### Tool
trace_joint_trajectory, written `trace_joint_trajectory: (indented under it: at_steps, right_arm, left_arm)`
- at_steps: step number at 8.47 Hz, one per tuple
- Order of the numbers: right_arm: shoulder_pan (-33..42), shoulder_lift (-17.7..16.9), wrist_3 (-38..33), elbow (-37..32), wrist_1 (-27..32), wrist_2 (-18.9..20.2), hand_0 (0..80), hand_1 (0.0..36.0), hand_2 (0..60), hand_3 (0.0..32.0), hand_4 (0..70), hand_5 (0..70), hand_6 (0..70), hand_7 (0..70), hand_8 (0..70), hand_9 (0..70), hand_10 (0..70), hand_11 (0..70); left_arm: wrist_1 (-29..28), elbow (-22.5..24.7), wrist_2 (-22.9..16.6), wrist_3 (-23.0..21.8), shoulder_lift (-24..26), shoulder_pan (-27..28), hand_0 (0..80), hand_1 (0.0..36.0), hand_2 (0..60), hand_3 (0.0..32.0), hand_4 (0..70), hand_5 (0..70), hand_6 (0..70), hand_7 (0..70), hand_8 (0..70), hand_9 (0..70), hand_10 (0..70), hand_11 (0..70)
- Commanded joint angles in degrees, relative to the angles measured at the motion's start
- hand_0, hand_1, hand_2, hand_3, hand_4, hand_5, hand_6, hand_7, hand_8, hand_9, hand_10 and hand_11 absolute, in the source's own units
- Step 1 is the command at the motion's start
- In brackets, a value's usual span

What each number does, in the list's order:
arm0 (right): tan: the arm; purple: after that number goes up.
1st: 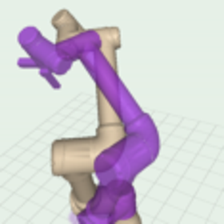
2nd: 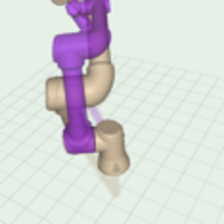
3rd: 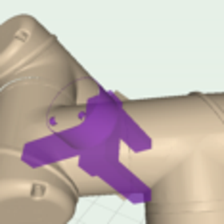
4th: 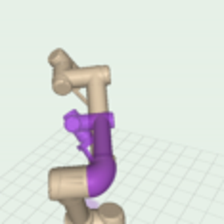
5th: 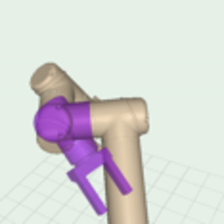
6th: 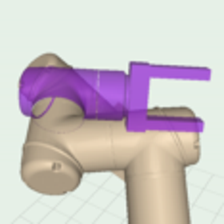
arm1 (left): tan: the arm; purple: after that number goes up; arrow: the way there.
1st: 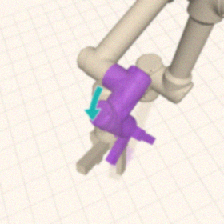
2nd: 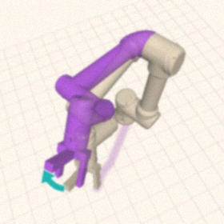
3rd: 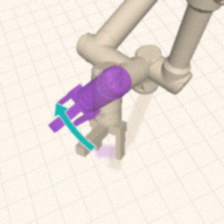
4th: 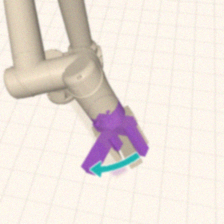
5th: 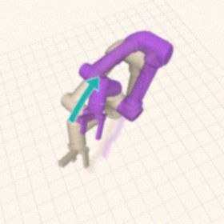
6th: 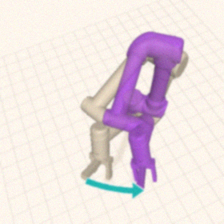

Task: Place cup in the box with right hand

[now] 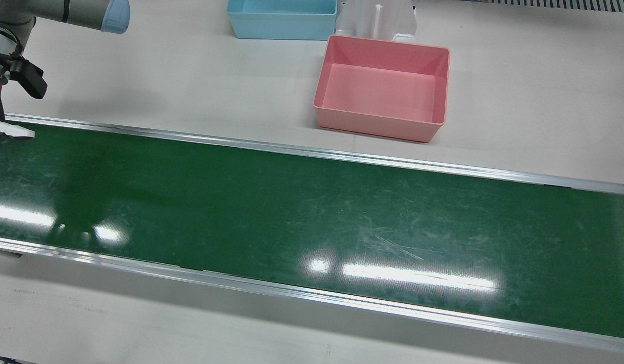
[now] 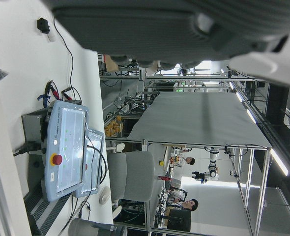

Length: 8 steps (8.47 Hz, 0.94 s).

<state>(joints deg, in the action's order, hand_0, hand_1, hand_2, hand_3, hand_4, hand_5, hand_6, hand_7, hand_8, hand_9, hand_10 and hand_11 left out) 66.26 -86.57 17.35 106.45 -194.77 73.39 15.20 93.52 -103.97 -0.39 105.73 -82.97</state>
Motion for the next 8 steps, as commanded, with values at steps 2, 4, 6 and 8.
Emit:
trace_joint_trajectory:
  at_steps: [2, 4, 6, 8]
  right_arm:
    - [-0.17, 0.0, -0.2, -0.02, 0.0, 0.09, 49.7, 20.1, 6.0, 0.0, 0.0, 4.9, 0.5, 0.0, 0.0, 0.0, 0.0, 0.0]
    - [-0.34, 0.09, -0.21, -0.02, 0.0, 0.18, 49.6, 19.6, 6.1, 0.0, 0.0, 4.9, 2.2, 2.8, 0.0, 0.3, 0.0, 0.0]
    - [-0.43, 0.09, -0.21, 0.07, 0.0, 0.26, 49.5, 19.0, 5.6, 0.0, 0.0, 4.8, 3.7, 10.5, 0.0, 2.8, 0.0, 0.0]
    - [-0.43, 0.09, -0.29, 0.16, 0.0, 0.18, 49.3, 19.0, 5.8, 0.0, 0.0, 4.8, 3.8, 11.1, 0.2, 3.3, 0.0, 0.0]
  left_arm:
    - [0.0, 0.0, 0.0, 0.04, 0.0, -0.09, 0.0, 0.0, 0.0, 0.0, 0.0, 0.0, 0.0, 0.0, 0.0, 0.0, 0.0, 0.0]
    - [0.0, 0.0, 0.0, 0.04, 0.0, 0.0, 0.0, 0.0, 0.0, 0.0, 0.0, 0.0, 0.0, 0.0, 0.0, 0.0, 0.0, 0.0]
    - [-0.08, 0.0, 0.0, 0.04, 0.0, 0.0, 0.0, 0.0, 0.0, 0.0, 0.0, 0.0, 0.0, 0.0, 0.0, 0.0, 0.0, 0.0]
    - [0.0, 0.0, 0.0, 0.04, 0.0, 0.0, 0.0, 0.0, 0.0, 0.0, 0.0, 0.0, 0.0, 0.0, 0.0, 0.0, 0.0, 0.0]
